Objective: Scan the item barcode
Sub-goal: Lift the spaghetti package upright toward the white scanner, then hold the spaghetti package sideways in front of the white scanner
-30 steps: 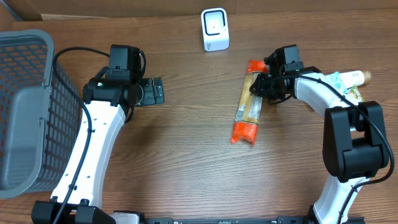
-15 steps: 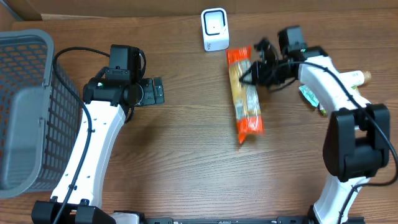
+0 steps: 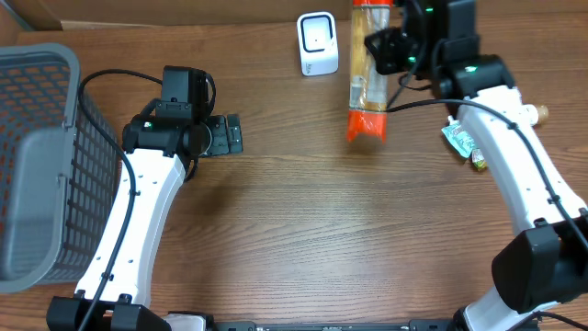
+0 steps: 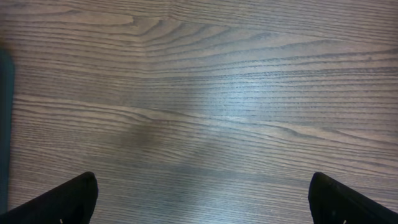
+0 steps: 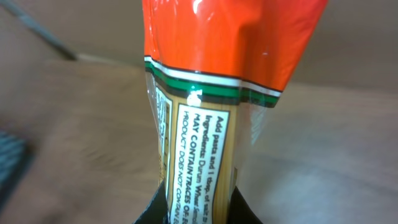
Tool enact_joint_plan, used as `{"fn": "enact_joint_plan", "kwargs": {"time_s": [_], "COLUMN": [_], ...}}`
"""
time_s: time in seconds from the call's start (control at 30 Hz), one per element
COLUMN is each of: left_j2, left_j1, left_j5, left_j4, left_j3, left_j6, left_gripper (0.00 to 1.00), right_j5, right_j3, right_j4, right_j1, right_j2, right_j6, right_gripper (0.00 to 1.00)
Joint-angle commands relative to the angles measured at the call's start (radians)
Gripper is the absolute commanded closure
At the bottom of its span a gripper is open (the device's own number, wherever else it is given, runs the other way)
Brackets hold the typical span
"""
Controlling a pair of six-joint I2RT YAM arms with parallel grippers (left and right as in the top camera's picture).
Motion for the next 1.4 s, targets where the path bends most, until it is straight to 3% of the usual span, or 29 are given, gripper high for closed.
{"fn": "enact_joint_plan", "kwargs": {"time_s": [0.0, 0.2, 0.33, 0.53, 0.7, 1.0, 1.37], "left_j2": [0.002, 0.002, 0.002, 0.002, 0.002, 0.002, 0.002], "left_j1": [-0.002, -0.002, -0.002, -0.002, -0.002, -0.002, -0.002], "left_j5": [-0.009, -0.009, -0.009, -0.009, -0.009, -0.009, -0.009], "left_j4": [0.002, 0.002, 0.002, 0.002, 0.002, 0.002, 0.002], "left_j3": [0.006, 0.006, 0.006, 0.006, 0.006, 0.006, 0.006], "left_j6": [0.023, 0.023, 0.023, 0.023, 0.023, 0.023, 0.023], "left_gripper": [0.0, 0.0, 0.0, 0.01, 0.0, 0.01, 0.0], "right_j5": [0.287, 0.482, 0.554, 0.576, 0.54, 0.406, 0.383], "right_j3": [0.042, 0.042, 0.042, 0.042, 0.042, 0.042, 0.042], "right_j4": [0.087, 0.279, 0.463, 0.815, 0.985, 1.121, 1.116], "right_j1": [0.087, 0.193, 0.204, 0.206, 0.212, 0.263, 0.269], "right_j2": [-0.029, 0.015, 0.079, 0.222, 0.342, 0.445, 0.453], "right_j6": [-0.132, -0.512, -0.688, -0.999, -1.228, -1.27, -1.295], "right_gripper": [0.96, 0.96, 0.96, 0.96, 0.96, 0.96, 0.96]}}
